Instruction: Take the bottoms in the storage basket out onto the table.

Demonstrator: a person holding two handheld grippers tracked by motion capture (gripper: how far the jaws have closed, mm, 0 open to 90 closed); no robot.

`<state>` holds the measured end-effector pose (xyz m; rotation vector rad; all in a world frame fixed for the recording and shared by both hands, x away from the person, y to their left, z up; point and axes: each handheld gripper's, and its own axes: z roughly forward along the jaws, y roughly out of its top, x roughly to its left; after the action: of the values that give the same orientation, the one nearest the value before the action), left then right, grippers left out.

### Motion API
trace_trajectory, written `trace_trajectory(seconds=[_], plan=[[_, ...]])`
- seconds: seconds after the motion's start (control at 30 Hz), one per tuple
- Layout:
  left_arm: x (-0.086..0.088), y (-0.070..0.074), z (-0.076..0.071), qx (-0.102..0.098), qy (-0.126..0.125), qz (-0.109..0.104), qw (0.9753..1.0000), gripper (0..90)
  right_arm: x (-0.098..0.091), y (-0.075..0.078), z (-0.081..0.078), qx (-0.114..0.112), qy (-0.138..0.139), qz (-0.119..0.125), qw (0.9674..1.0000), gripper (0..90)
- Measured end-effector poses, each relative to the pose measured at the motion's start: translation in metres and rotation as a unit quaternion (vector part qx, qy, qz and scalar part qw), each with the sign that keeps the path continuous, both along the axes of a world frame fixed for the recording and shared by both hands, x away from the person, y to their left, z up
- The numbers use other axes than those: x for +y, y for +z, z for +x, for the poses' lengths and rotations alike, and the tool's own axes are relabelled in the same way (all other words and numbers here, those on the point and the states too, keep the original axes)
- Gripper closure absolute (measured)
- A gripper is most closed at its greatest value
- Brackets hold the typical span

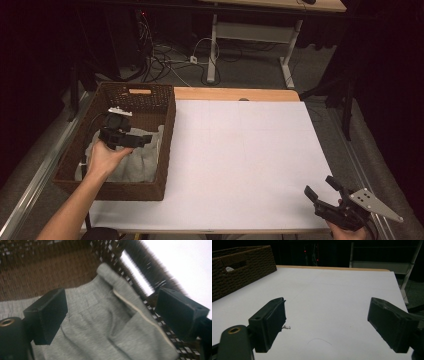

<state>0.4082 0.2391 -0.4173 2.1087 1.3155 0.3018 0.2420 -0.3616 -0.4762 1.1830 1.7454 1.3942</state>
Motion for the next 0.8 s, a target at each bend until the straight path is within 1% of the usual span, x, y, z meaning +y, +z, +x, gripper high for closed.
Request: trace_trajectory(seconds=[0.03, 0.07, 0.17, 0.23, 0.27, 0.33, 0.37, 0.43, 0.5, 0.57, 0.67, 0.7, 0.77, 0.8], plan=[[0.001, -0.004, 0.004, 0.013, 0.004, 0.009, 0.9999, 6.1, 0.000, 0.000, 0.000, 0.001, -0.001, 0.001, 1.0000, 15.6], [0.002, -0.007, 0.009, 0.029, 0.010, 0.015, 0.9994, 5.9, -0.001, 0.000, 0.000, 0.001, 0.000, 0.002, 1.0000, 15.6], [0.009, -0.017, 0.021, 0.071, 0.036, 0.032, 0.9963, 5.7, -0.001, 0.000, 0.000, 0.000, 0.002, 0.003, 1.0000, 15.6], [0.011, -0.022, 0.026, 0.088, 0.047, 0.040, 0.9942, 5.5, -0.001, 0.000, 0.000, 0.001, 0.002, 0.004, 1.0000, 15.6], [0.012, -0.025, 0.029, 0.098, 0.051, 0.039, 0.9931, 1.6, -0.001, 0.000, 0.000, 0.000, 0.002, 0.003, 1.0000, 15.6], [0.014, -0.030, 0.032, 0.114, 0.058, 0.041, 0.9909, 1.2, -0.001, 0.000, 0.000, 0.000, 0.004, 0.003, 1.0000, 15.5], [0.015, -0.032, 0.033, 0.120, 0.060, 0.044, 0.9900, 1.1, 0.000, 0.000, 0.000, 0.001, 0.005, 0.003, 1.0000, 15.6], [0.018, -0.037, 0.036, 0.124, 0.070, 0.043, 0.9889, 1.2, 0.000, 0.000, 0.000, 0.001, 0.007, 0.002, 1.0000, 15.6], [0.021, -0.043, 0.038, 0.133, 0.082, 0.041, 0.9869, 1.2, 0.000, 0.000, 0.000, 0.000, 0.008, 0.003, 1.0000, 15.6], [0.022, -0.047, 0.040, 0.142, 0.089, 0.039, 0.9851, 1.1, -0.001, 0.000, 0.000, 0.000, 0.008, 0.004, 1.0000, 15.6], [0.023, -0.052, 0.042, 0.147, 0.094, 0.039, 0.9838, 1.1, -0.001, 0.000, 0.000, -0.003, 0.011, 0.006, 0.9999, 15.6], [0.025, -0.053, 0.042, 0.151, 0.094, 0.035, 0.9834, 1.1, 0.000, 0.001, -0.001, -0.003, 0.015, 0.008, 0.9999, 15.6], [0.027, -0.059, 0.044, 0.162, 0.092, 0.027, 0.9821, 1.1, 0.000, 0.001, 0.000, -0.005, 0.025, 0.008, 0.9997, 15.7], [0.028, -0.062, 0.045, 0.171, 0.089, 0.025, 0.9809, 1.1, 0.001, 0.001, 0.000, -0.005, 0.028, 0.006, 0.9996, 15.7]])
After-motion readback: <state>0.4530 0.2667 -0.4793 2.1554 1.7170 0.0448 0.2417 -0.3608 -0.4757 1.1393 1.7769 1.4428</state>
